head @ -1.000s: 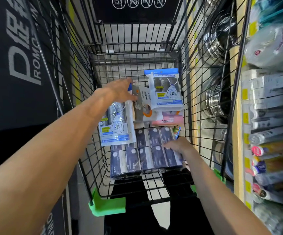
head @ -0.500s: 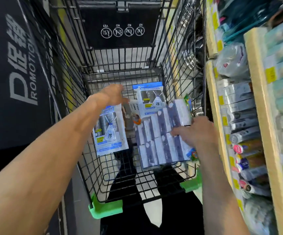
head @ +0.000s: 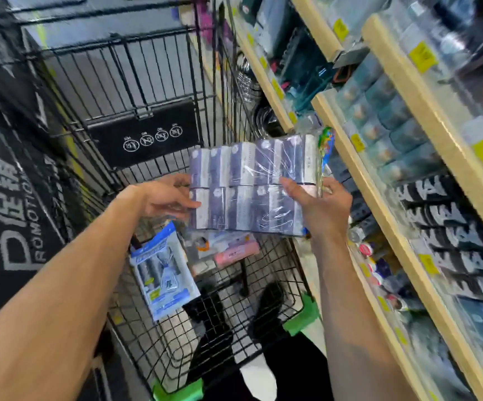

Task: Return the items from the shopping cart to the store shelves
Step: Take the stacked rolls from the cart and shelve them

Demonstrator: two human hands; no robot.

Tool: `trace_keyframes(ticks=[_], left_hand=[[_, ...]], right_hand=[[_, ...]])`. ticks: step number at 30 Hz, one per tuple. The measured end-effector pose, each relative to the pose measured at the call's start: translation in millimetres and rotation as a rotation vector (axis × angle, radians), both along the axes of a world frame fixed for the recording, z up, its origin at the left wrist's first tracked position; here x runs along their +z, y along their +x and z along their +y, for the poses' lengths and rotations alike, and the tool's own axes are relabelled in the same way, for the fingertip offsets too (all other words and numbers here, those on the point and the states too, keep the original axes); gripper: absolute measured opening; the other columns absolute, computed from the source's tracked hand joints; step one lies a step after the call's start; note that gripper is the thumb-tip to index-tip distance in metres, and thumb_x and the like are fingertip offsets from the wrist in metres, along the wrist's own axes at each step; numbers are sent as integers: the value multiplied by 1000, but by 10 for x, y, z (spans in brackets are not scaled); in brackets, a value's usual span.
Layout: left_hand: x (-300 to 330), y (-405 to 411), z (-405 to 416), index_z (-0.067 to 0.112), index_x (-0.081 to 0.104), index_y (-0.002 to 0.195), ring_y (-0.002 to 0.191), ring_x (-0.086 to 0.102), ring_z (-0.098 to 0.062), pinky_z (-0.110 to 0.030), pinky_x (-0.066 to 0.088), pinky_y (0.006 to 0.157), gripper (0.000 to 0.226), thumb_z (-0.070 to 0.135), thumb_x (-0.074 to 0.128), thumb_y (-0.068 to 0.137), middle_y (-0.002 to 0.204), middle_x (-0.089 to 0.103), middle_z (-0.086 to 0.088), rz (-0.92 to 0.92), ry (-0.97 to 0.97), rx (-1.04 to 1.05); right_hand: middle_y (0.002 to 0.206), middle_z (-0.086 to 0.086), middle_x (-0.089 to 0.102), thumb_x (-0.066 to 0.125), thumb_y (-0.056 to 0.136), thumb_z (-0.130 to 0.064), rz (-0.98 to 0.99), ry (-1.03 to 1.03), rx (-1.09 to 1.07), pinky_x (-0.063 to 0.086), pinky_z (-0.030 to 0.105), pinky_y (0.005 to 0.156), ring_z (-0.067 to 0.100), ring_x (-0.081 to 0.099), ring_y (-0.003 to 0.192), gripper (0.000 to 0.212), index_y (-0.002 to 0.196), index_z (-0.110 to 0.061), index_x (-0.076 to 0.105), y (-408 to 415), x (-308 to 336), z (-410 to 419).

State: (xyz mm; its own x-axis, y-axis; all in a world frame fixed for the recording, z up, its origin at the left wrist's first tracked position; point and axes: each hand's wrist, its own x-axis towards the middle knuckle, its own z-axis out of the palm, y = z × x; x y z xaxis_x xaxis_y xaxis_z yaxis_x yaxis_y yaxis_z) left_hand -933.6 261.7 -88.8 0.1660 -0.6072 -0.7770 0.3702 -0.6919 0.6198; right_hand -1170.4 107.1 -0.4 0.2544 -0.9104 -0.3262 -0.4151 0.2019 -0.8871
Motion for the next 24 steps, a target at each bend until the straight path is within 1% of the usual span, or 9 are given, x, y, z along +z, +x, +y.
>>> trace_keyframes(ticks=[4,5,7,9,12,14,16,19,24], left_hand=[[418,102,-384,18,56,108,66,72,-9,-33,62,70,46,-22,57,84,60,69,8,-84,-162,39],[528,164,-459,20,57,103,70,72,-12,-36,61,73,44,-19,60,83,60,68,9,-127,-200,38],[789,195,-799,22,61,101,75,70,-11,-42,59,86,40,-12,65,82,67,67,11,-223,-286,21],[1078,169,-1167,22,63,103,70,72,-3,-33,63,78,39,-12,63,84,85,67,3,-277,-365,59],[1495,-37,-1734,25,65,103,71,69,-5,-18,61,62,37,-8,67,85,99,62,-8,-354,-470,27],[1688,-227,-2090,26,67,101,78,65,-13,-21,60,67,35,-3,72,82,99,64,-7,-390,-515,-67],[1789,-455,-2428,24,68,102,73,62,-12,-23,58,68,32,1,75,82,89,63,-5,-427,-547,-161],[1885,-857,-2873,13,62,120,72,56,-11,-13,53,59,37,1,72,86,87,58,-6,-473,-623,-239],[1920,-1357,-3393,12,57,134,71,57,1,-21,50,87,61,-8,75,79,90,56,-1,-505,-717,-297]], right_hand=[[94,-1,73,86,62,-54,56,-257,5,55,39,87,14,69,91,55,96,-15,68,-118,281,-258],[94,-6,74,84,63,-57,49,-266,1,55,34,88,10,68,93,53,95,-19,69,-123,345,-312],[84,-28,67,84,74,-42,-47,-239,-72,48,6,80,-18,61,84,24,87,-31,67,-228,531,-467],[90,-27,66,78,84,-24,-146,-249,-179,42,-1,76,-24,58,82,17,95,-32,69,-327,642,-585],[125,12,66,76,81,-30,-235,-258,-318,53,34,98,15,62,115,49,125,-11,65,-530,697,-778],[133,23,56,75,70,-34,-252,-261,-389,51,43,99,21,57,111,61,125,-11,62,-718,742,-942],[133,23,51,73,63,-40,-213,-293,-450,47,50,102,20,50,105,67,124,-13,61,-943,738,-1143],[138,11,48,72,55,-52,-176,-331,-547,42,55,109,26,52,124,95,140,-14,50,-1330,653,-1439],[124,14,64,73,75,-36,-2,-435,-668,49,52,103,28,62,115,64,129,-7,57,-1743,733,-1667]])
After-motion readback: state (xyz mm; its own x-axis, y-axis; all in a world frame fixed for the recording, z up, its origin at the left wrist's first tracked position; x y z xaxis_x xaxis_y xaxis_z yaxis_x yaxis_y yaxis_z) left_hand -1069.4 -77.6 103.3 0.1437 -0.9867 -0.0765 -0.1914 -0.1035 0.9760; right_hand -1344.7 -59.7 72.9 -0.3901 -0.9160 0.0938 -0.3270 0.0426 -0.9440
